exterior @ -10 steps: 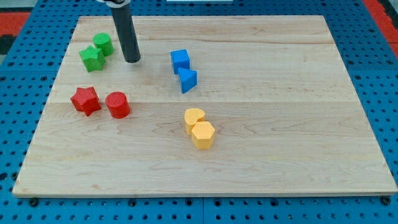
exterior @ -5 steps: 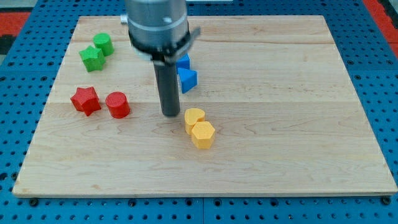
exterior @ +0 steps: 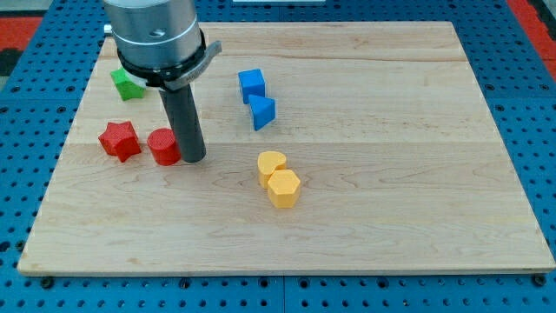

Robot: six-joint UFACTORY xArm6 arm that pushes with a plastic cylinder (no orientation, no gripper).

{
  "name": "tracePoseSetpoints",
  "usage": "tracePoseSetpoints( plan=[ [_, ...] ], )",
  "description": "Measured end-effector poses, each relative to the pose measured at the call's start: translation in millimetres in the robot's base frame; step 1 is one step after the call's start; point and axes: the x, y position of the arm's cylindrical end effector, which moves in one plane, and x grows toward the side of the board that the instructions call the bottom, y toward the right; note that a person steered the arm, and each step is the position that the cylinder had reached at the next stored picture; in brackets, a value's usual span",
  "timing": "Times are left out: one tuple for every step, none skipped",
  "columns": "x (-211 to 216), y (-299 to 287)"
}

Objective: Move the red circle closer to the red star

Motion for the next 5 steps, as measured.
tracePoseSetpoints(
  plan=[
    [-16,-4],
    [-28,-20],
    [-42,-46],
    [-44,-42],
    [-35,-41]
  ],
)
